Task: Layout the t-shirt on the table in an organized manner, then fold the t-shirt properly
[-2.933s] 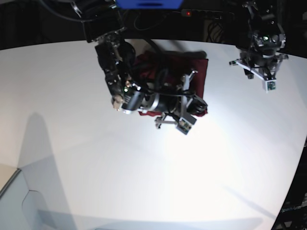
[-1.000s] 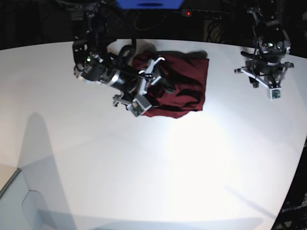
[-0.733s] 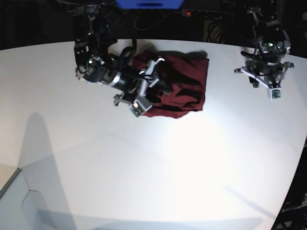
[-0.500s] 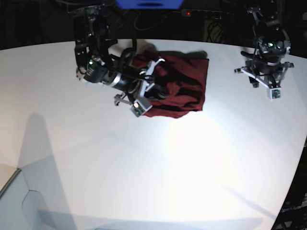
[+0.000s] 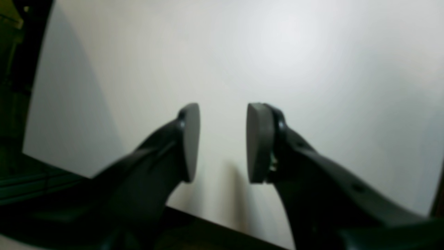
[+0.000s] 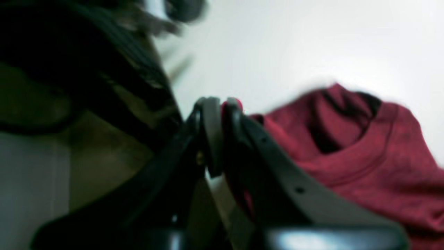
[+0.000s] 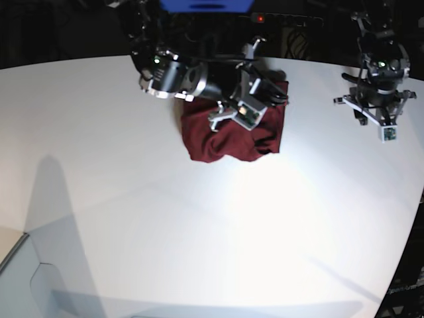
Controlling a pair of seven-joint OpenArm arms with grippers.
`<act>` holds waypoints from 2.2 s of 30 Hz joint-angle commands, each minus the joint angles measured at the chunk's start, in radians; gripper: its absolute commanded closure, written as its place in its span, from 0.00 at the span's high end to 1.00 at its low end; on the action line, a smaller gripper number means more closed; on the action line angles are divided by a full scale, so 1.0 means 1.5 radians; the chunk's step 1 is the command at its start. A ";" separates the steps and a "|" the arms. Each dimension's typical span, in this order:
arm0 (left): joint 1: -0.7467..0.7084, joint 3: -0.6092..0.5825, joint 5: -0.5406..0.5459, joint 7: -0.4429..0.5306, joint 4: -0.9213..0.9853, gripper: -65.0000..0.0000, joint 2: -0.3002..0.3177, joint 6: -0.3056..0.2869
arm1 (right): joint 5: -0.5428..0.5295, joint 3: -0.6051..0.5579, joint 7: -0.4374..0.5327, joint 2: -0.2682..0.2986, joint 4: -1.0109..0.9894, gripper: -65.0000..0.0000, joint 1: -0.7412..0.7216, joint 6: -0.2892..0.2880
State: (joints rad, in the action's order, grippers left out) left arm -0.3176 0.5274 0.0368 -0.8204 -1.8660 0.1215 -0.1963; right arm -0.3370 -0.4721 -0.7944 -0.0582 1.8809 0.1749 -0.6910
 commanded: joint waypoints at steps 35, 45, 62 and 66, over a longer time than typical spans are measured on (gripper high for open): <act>0.170 0.075 0.266 -0.166 -0.061 0.43 -0.077 -0.134 | -0.012 0.038 0.080 0.071 0.016 0.50 0.026 -0.005; 0.155 -0.110 0.206 -0.172 0.010 0.82 -0.125 -0.133 | -0.013 0.153 0.075 0.077 0.017 0.50 0.048 -0.005; 0.170 -0.156 0.202 -0.103 0.131 0.81 -0.120 -0.133 | -0.012 0.156 0.075 0.091 0.016 0.50 0.048 -0.005; 0.175 -0.157 0.202 -0.102 0.147 0.74 -0.121 -0.133 | -0.010 0.155 0.075 0.091 0.014 0.50 0.048 -0.005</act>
State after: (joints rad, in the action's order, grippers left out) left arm -0.0704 0.2935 0.3252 -0.9897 -1.6314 -0.0605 -0.3931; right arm -0.3313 -0.2386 -0.7097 0.0807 1.8866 0.2527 -0.6910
